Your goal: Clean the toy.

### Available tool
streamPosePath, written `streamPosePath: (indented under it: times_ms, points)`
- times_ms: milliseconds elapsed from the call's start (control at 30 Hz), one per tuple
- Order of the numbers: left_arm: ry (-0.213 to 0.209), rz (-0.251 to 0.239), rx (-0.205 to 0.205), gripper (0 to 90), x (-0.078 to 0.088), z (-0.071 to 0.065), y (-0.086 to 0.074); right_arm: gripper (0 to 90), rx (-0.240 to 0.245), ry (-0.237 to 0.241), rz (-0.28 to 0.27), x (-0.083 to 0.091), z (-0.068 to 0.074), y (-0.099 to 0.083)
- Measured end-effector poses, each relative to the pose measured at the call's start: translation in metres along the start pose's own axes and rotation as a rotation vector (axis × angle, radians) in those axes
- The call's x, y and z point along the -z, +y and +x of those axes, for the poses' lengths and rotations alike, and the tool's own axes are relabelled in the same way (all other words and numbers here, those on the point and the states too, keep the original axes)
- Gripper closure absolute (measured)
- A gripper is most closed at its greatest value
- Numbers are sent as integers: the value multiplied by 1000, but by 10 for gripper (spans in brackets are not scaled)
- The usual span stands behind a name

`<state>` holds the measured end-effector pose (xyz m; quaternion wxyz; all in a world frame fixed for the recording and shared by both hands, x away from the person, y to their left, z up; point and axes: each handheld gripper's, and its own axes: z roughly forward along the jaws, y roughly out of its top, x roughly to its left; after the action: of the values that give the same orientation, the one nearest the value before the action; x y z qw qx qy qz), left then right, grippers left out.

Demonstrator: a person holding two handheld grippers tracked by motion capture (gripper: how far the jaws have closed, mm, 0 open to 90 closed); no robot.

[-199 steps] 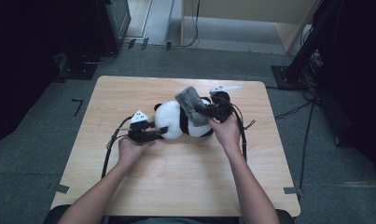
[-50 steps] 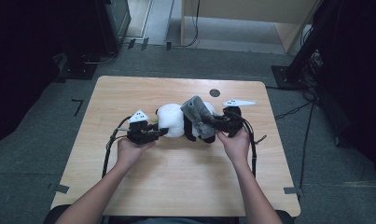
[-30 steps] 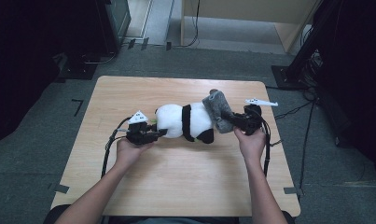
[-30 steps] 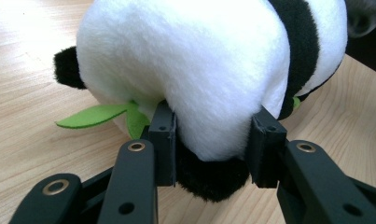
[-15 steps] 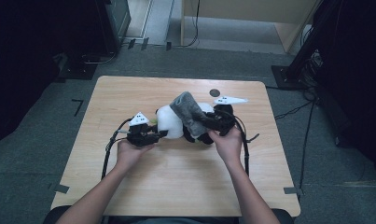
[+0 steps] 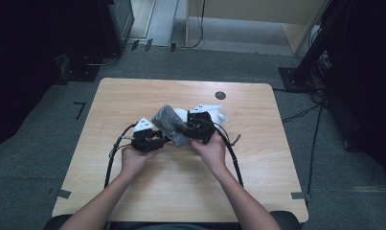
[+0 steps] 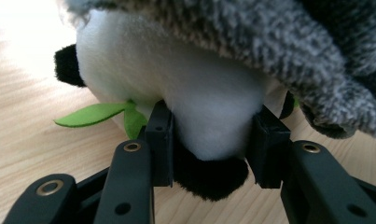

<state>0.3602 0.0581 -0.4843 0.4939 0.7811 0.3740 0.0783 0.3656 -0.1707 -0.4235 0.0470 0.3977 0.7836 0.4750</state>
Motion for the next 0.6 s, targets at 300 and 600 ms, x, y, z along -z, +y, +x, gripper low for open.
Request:
streamPosePath:
  times_ms: [300, 600]
  points:
    - [-7, 28, -26, 589, -2, 2, -1, 768, -40, -23, 9, 11, -25, -13]
    - [-17, 39, -45, 594, -2, 3, 1, 779, -64, -32, 7, 29, -39, -17]
